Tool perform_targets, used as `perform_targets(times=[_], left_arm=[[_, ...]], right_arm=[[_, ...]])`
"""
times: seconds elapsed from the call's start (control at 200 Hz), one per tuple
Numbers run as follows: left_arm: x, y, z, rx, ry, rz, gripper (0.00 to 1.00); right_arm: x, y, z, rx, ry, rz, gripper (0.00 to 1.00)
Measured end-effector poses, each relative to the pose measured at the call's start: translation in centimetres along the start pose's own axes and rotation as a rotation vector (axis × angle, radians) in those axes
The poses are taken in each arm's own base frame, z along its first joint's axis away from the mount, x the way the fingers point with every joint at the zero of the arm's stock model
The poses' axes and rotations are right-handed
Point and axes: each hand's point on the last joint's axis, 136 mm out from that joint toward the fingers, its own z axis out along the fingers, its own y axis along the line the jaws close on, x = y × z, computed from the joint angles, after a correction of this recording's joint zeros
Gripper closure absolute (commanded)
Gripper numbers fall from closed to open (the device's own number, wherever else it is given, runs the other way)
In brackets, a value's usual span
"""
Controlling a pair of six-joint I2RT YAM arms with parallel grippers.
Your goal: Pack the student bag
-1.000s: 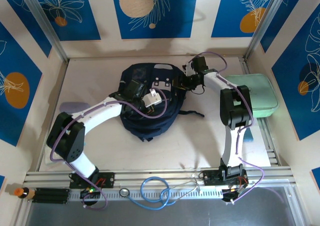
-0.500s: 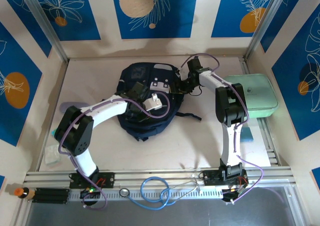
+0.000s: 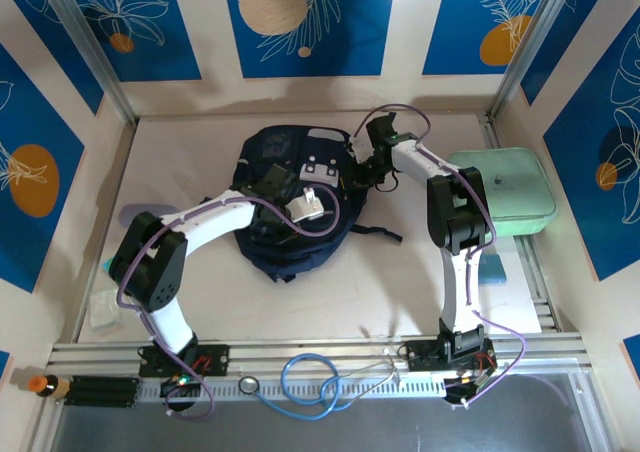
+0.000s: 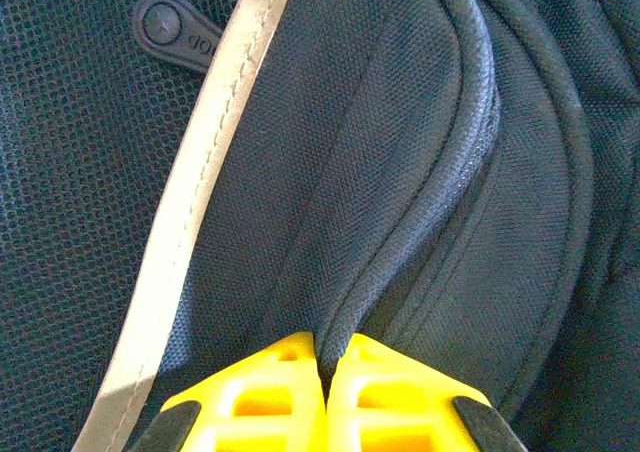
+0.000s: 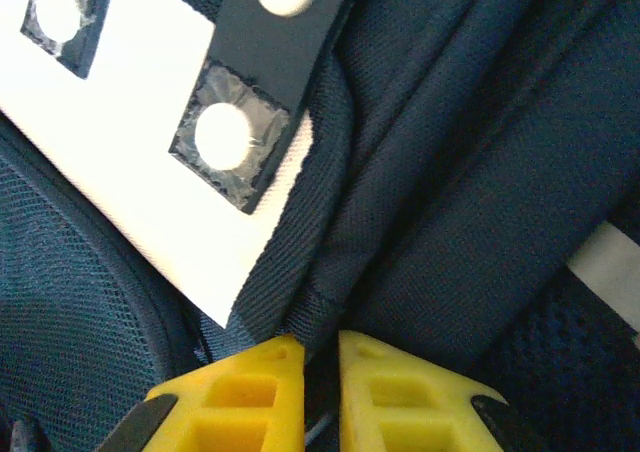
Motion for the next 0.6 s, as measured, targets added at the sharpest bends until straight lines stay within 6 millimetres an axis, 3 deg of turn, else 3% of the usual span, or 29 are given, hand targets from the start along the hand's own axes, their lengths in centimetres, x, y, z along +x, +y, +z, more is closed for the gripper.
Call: perform_targets(times=[0.375, 0.6], left_arm=[[0.0, 0.0, 0.0, 0.000, 0.000, 0.000, 0.93], [0.0, 0.0, 0.0, 0.000, 0.000, 0.000, 0.93]], right_arm=[[2.0, 2.3, -1.6, -0.126, 0.012, -0.001, 0.87], [2.5, 2.4, -1.5, -0.133, 0.025, -0.001, 0.83]])
